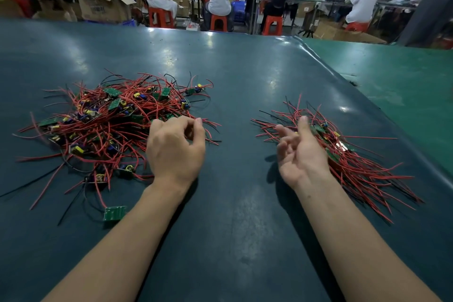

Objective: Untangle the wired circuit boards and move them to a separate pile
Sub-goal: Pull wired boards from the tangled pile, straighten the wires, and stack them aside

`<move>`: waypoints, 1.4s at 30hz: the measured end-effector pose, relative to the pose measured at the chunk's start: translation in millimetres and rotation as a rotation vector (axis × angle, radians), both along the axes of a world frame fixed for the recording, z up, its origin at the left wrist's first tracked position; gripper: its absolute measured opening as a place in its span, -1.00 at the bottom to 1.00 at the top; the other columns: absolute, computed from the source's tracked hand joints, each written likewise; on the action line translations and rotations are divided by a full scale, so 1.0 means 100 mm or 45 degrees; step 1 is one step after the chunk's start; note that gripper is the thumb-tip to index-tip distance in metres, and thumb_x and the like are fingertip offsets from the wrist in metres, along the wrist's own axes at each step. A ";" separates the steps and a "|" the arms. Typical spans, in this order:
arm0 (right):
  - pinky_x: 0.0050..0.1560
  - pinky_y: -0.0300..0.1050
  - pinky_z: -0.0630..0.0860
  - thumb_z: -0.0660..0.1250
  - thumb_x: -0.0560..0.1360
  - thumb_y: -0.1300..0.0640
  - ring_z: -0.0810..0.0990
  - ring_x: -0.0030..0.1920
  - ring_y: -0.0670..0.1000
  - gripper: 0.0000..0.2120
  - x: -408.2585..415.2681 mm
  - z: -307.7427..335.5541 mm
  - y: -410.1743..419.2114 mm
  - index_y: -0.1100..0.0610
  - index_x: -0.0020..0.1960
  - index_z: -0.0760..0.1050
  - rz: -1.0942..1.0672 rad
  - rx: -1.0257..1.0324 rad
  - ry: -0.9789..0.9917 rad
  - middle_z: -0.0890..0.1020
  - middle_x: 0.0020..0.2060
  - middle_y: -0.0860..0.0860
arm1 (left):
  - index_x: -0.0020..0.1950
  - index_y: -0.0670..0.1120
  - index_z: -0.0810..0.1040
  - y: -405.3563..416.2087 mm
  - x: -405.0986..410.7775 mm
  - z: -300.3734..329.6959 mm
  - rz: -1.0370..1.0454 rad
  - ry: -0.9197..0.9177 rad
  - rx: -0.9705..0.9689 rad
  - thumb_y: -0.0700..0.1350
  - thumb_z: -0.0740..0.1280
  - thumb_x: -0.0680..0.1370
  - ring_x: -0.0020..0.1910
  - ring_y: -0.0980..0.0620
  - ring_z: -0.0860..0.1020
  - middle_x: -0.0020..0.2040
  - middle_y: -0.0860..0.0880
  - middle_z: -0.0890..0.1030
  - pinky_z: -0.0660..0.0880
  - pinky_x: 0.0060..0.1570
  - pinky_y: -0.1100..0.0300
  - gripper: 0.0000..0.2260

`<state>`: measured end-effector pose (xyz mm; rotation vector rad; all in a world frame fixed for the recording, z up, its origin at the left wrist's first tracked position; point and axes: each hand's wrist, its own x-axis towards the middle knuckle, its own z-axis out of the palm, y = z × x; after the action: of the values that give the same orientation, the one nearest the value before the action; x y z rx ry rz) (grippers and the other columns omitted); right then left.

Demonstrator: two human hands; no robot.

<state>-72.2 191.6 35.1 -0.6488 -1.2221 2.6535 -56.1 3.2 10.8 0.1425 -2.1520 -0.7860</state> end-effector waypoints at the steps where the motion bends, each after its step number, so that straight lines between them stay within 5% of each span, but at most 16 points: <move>1: -0.61 -0.36 0.38 0.32 0.58 -0.04 0.43 -0.62 -0.17 -0.67 0.00 -0.01 -0.01 0.24 -0.13 0.52 0.107 0.010 -0.033 0.64 -0.46 0.02 | -0.11 -0.11 0.65 -0.01 -0.01 0.00 0.033 0.014 -0.049 -0.03 0.33 0.57 -0.10 -0.17 0.46 -0.20 -0.06 0.62 0.37 -0.08 0.02 -0.81; 5: -0.58 -0.33 0.37 0.32 0.59 0.03 0.41 -0.60 -0.13 -0.75 0.01 -0.05 -0.11 0.23 -0.07 0.57 0.311 0.354 0.022 0.60 -0.50 -0.02 | 0.14 -0.04 0.57 -0.12 -0.02 0.02 0.334 -0.097 -0.175 -0.14 0.30 0.50 0.13 -0.21 0.39 0.06 -0.12 0.53 0.30 0.06 -0.06 -0.77; 10: -0.55 -0.30 0.38 0.31 0.59 0.07 0.40 -0.57 -0.11 -0.80 0.02 -0.08 -0.12 0.19 -0.08 0.58 0.397 0.438 0.050 0.56 -0.49 -0.03 | 0.25 -0.08 0.51 -0.28 -0.06 0.01 0.437 -0.746 -0.278 -0.10 0.27 0.52 0.27 -0.22 0.33 0.25 -0.18 0.47 0.27 0.21 -0.10 -0.70; 12: -0.56 -0.29 0.38 0.30 0.59 0.08 0.40 -0.56 -0.10 -0.81 0.02 -0.08 -0.11 0.19 -0.09 0.58 0.410 0.444 0.058 0.55 -0.49 -0.03 | 0.27 -0.07 0.51 -0.30 -0.07 -0.01 0.418 -0.830 -0.310 -0.07 0.27 0.53 0.28 -0.21 0.33 0.27 -0.16 0.48 0.30 0.20 -0.11 -0.68; 19: -0.55 -0.30 0.38 0.28 0.60 0.09 0.42 -0.56 -0.10 -0.79 0.03 -0.08 -0.11 0.17 -0.13 0.60 0.438 0.468 0.084 0.55 -0.49 -0.03 | 0.19 -0.02 0.63 -0.36 -0.10 -0.03 0.363 -0.683 -0.257 -0.15 0.30 0.56 0.12 -0.24 0.51 0.07 -0.14 0.63 0.45 0.10 -0.08 -0.76; 23: -0.56 -0.29 0.38 0.29 0.60 0.10 0.42 -0.56 -0.10 -0.79 0.03 -0.08 -0.11 0.17 -0.12 0.60 0.434 0.468 0.086 0.56 -0.49 -0.03 | 0.18 -0.11 0.59 -0.33 -0.07 0.02 0.280 -0.304 -0.032 -0.20 0.28 0.56 0.03 -0.24 0.55 0.03 -0.17 0.63 0.46 0.01 -0.07 -0.78; 27: -0.55 -0.29 0.38 0.28 0.60 0.09 0.42 -0.56 -0.09 -0.79 0.02 -0.08 -0.12 0.16 -0.12 0.60 0.447 0.492 0.079 0.56 -0.48 -0.03 | 0.09 -0.14 0.54 -0.26 -0.04 0.03 0.246 0.006 -0.061 -0.26 0.27 0.53 -0.01 -0.23 0.51 -0.03 -0.16 0.61 0.38 -0.04 -0.03 -0.84; 31: -0.55 -0.28 0.37 0.28 0.60 0.09 0.42 -0.55 -0.09 -0.78 0.01 -0.10 -0.11 0.16 -0.12 0.60 0.466 0.488 0.092 0.56 -0.47 -0.03 | 0.22 -0.11 0.44 -0.38 -0.08 0.01 0.599 -0.322 -0.091 -0.20 0.30 0.42 0.24 -0.27 0.33 0.20 -0.24 0.44 0.26 0.17 -0.14 -0.64; 35: -0.55 -0.28 0.37 0.28 0.60 0.10 0.42 -0.55 -0.10 -0.78 0.01 -0.10 -0.11 0.17 -0.13 0.60 0.473 0.491 0.102 0.56 -0.47 -0.03 | 0.36 -0.18 0.31 -0.45 -0.08 0.00 0.656 -0.749 -0.142 -0.14 0.26 0.46 0.32 -0.25 0.26 0.33 -0.25 0.40 0.20 0.27 -0.16 -0.53; 42: -0.54 -0.29 0.36 0.29 0.60 0.11 0.41 -0.55 -0.09 -0.79 0.01 -0.11 -0.12 0.17 -0.14 0.61 0.476 0.491 0.099 0.56 -0.47 -0.02 | 0.32 -0.07 0.38 -0.55 -0.07 -0.01 0.589 -0.667 -0.149 -0.19 0.26 0.50 0.23 -0.24 0.32 0.20 -0.18 0.54 0.23 0.18 -0.16 -0.63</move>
<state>-70.7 180.0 23.9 -0.2737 -1.9208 2.5585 -62.7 -52.0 10.0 0.8301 -2.4967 -0.3731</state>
